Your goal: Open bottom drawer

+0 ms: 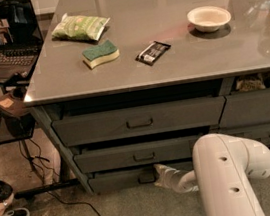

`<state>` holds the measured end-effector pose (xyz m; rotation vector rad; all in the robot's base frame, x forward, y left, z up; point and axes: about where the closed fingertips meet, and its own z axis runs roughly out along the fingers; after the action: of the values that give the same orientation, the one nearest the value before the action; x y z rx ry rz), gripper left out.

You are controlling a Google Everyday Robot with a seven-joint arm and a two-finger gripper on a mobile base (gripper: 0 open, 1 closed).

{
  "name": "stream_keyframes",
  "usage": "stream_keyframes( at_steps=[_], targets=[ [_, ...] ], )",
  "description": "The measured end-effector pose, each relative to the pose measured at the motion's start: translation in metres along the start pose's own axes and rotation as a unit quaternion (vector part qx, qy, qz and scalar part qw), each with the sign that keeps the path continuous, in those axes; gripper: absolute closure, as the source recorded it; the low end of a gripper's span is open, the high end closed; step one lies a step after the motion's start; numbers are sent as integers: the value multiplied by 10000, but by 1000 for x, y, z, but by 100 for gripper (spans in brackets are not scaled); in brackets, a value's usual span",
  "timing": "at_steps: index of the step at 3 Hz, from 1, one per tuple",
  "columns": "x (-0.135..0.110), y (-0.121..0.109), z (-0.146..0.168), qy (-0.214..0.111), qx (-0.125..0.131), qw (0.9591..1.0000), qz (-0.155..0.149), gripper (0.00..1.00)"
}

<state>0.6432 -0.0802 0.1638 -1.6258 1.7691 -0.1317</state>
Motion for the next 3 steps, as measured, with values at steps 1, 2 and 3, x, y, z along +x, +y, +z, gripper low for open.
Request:
stream_keyframes(
  at_steps=[1, 2, 3],
  targets=[
    [0, 0, 0, 0, 0, 10000, -1, 100],
    [0, 6, -1, -30, -9, 9999, -120, 100],
    [0, 7, 0, -29, -8, 9999, -124, 100]
  ],
)
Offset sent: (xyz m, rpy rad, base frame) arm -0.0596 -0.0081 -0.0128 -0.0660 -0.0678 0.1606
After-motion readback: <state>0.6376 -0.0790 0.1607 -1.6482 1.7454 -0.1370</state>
